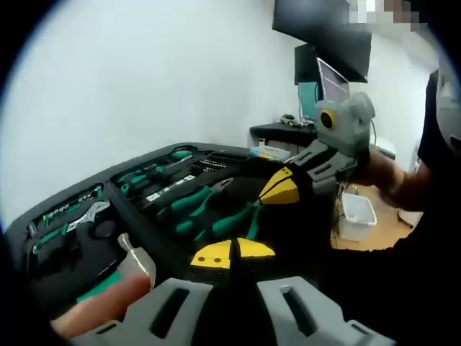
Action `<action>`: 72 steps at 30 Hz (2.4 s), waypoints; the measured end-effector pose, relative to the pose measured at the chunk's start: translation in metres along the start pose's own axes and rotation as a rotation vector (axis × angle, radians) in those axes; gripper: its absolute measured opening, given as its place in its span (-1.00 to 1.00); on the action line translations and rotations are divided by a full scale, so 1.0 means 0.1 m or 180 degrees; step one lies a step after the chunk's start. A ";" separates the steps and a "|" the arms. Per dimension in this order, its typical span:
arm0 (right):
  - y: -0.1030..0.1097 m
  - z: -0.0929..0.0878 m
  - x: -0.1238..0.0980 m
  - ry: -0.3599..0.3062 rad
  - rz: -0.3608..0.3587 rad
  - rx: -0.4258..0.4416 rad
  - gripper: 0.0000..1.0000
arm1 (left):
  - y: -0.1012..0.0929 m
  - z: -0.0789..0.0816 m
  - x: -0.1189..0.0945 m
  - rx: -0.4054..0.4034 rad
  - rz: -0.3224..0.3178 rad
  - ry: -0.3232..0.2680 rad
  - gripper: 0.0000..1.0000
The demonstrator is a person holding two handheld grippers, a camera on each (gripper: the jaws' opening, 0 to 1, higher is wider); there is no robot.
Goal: Pick up the tools and put them into their designated positions in the toolbox.
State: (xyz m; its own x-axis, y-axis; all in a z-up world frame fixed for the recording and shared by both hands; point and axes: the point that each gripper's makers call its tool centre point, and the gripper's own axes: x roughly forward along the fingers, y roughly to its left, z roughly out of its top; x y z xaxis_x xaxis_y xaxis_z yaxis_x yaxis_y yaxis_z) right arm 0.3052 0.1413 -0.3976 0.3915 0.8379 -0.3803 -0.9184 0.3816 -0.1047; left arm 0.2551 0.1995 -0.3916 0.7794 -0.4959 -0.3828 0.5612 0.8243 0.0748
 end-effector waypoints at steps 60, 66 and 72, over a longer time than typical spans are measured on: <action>-0.43 0.61 -0.23 -0.0355 -0.0164 0.0454 -0.86 | 0.22 0.14 0.15 0.0424 0.0391 -0.0195 -0.94; 0.18 0.16 0.22 0.0151 0.0282 0.0094 -0.91 | 0.19 0.00 0.26 0.0618 0.0367 0.0056 -1.00; 0.20 0.11 0.25 0.0092 0.0169 -0.0592 -1.00 | 0.23 -0.01 0.29 0.0612 0.0311 0.0093 -1.00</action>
State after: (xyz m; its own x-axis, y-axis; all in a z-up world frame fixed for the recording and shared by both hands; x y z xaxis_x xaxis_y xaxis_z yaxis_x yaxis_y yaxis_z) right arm 0.2977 0.1745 -0.3988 0.3429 0.8424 -0.4157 -0.9335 0.2562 -0.2509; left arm 0.2900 0.2041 -0.4014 0.8258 -0.4059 -0.3915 0.5284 0.7994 0.2859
